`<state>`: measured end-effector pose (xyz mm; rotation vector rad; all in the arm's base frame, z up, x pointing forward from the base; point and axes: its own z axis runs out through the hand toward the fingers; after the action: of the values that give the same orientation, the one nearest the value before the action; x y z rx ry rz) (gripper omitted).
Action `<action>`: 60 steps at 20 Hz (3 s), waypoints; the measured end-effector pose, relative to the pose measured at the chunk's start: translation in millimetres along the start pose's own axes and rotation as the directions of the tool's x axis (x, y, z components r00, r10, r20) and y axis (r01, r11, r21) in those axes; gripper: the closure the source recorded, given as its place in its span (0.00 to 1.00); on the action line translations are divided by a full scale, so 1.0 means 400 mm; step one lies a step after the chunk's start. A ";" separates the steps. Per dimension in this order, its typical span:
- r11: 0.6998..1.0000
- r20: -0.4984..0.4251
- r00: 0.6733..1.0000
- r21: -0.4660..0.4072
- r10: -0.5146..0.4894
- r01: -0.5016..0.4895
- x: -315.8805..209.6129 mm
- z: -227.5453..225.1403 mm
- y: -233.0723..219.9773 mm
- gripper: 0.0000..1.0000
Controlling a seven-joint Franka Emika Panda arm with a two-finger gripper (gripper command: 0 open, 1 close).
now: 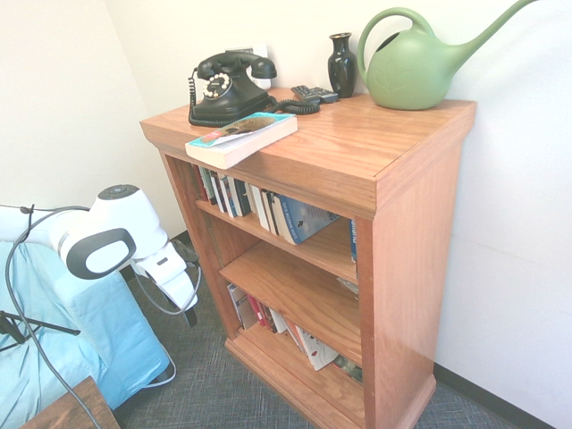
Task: Organize the shelf
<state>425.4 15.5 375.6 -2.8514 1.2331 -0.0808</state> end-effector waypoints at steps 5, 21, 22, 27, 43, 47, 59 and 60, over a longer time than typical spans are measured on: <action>0.999 -0.078 0.997 -0.041 -0.023 0.020 0.012 -0.016 -0.006 0.00; 0.914 -0.715 0.591 -0.392 -0.374 0.104 0.024 -0.503 0.039 0.00; 0.901 -0.732 0.549 -0.423 -0.404 0.099 0.018 -0.511 0.034 0.00; 0.825 -0.776 0.313 -0.562 -0.548 0.052 -0.006 -0.542 0.005 0.00; 0.741 -0.751 0.068 -0.625 -0.656 0.245 -0.014 -0.540 -0.205 0.00; 0.737 -0.748 0.070 -0.626 -0.660 0.253 0.019 -0.540 -0.237 0.00; 0.730 -0.741 0.070 -0.634 -0.668 0.255 0.057 -0.536 -0.286 1.00; 0.729 -0.740 0.069 -0.635 -0.669 0.256 0.057 -0.536 -0.289 1.00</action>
<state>511.7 75.9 596.1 -3.2969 -0.0092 -2.1709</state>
